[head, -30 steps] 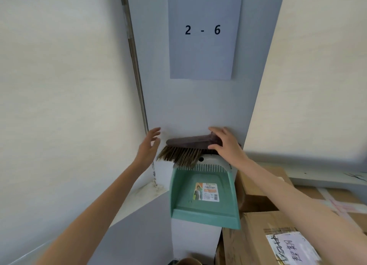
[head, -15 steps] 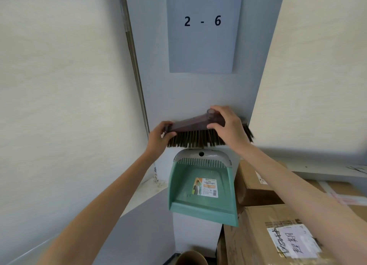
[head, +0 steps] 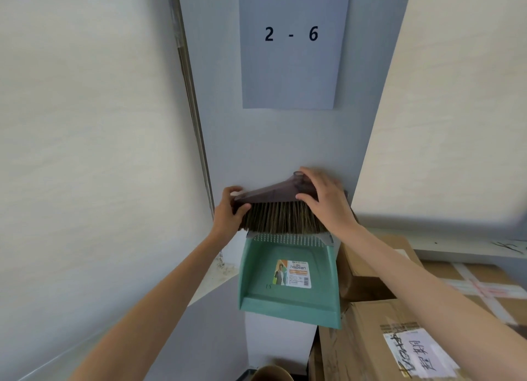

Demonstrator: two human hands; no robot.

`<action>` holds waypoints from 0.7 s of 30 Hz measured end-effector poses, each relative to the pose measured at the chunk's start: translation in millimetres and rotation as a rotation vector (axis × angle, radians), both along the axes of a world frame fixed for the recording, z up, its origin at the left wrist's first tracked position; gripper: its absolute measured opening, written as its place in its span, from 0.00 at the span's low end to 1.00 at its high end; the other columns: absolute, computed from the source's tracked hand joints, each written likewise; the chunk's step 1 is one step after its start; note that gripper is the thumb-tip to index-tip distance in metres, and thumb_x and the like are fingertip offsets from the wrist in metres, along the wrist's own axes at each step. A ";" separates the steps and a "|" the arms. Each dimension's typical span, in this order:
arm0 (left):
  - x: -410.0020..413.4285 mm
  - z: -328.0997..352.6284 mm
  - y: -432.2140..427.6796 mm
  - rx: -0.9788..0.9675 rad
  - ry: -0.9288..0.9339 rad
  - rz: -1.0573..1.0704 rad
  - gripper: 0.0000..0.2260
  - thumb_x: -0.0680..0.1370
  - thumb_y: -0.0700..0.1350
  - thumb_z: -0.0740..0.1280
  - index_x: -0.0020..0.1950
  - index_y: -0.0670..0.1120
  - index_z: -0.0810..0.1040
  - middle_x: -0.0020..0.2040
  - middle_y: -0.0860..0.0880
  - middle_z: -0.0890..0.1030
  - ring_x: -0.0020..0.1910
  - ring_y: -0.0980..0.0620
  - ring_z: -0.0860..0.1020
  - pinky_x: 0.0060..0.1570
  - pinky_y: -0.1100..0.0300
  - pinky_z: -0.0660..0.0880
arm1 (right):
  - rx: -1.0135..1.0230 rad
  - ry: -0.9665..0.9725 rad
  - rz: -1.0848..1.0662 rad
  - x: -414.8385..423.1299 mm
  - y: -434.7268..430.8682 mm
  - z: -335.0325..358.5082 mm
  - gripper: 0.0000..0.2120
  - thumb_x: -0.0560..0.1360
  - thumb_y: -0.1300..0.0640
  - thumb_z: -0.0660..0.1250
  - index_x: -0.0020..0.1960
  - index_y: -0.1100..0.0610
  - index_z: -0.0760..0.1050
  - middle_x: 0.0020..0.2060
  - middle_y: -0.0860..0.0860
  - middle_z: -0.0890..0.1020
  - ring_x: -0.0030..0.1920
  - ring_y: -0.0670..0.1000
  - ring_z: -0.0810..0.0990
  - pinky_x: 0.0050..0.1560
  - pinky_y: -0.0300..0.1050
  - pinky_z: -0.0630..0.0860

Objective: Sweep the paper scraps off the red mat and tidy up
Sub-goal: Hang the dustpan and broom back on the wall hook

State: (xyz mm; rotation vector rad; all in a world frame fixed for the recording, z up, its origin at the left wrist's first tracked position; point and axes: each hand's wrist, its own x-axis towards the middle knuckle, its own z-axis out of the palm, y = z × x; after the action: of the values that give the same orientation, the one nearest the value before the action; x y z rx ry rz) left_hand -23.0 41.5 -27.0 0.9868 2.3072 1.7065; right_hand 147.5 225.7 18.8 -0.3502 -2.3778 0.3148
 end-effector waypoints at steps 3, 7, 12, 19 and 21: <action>1.9 -2.4 -0.9 0.048 -0.080 0.032 0.19 0.79 0.42 0.67 0.66 0.49 0.64 0.57 0.44 0.77 0.47 0.47 0.80 0.31 0.62 0.79 | 0.103 0.030 -0.150 13.1 8.3 -4.1 0.30 0.73 0.44 0.70 0.70 0.53 0.67 0.64 0.53 0.74 0.66 0.56 0.70 0.67 0.58 0.66; -1.5 -10.5 -3.7 0.074 -0.138 0.070 0.19 0.79 0.44 0.67 0.67 0.46 0.64 0.57 0.46 0.76 0.50 0.48 0.78 0.35 0.63 0.80 | 0.012 0.062 -0.235 35.7 21.2 -18.9 0.31 0.72 0.42 0.71 0.69 0.55 0.68 0.64 0.54 0.73 0.64 0.56 0.69 0.63 0.55 0.68; -4.6 -18.2 -5.1 0.080 -0.150 0.097 0.17 0.79 0.45 0.67 0.66 0.47 0.67 0.57 0.47 0.76 0.52 0.47 0.78 0.49 0.49 0.81 | -0.298 0.070 -0.065 51.9 21.0 -32.2 0.28 0.75 0.49 0.70 0.70 0.55 0.67 0.63 0.52 0.73 0.61 0.49 0.72 0.62 0.47 0.71; 1.4 -2.4 5.0 0.137 -0.066 0.085 0.16 0.77 0.44 0.69 0.63 0.45 0.71 0.55 0.48 0.78 0.52 0.50 0.79 0.46 0.61 0.79 | -0.422 0.368 -0.070 49.0 10.8 -19.0 0.14 0.78 0.61 0.67 0.63 0.58 0.73 0.52 0.46 0.79 0.52 0.46 0.78 0.56 0.42 0.77; 3.7 2.4 9.7 0.136 -0.031 0.075 0.16 0.77 0.44 0.70 0.62 0.44 0.71 0.54 0.50 0.78 0.53 0.52 0.78 0.48 0.67 0.75 | -0.390 0.402 -0.084 48.0 18.8 -15.2 0.13 0.77 0.62 0.67 0.62 0.59 0.73 0.52 0.46 0.79 0.52 0.47 0.79 0.55 0.42 0.77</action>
State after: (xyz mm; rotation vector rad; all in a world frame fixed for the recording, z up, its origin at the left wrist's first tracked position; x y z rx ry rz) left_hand -19.3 51.2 -24.6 0.8997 2.2620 1.9158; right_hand 195.5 244.5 3.6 -0.5118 -1.8952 0.7393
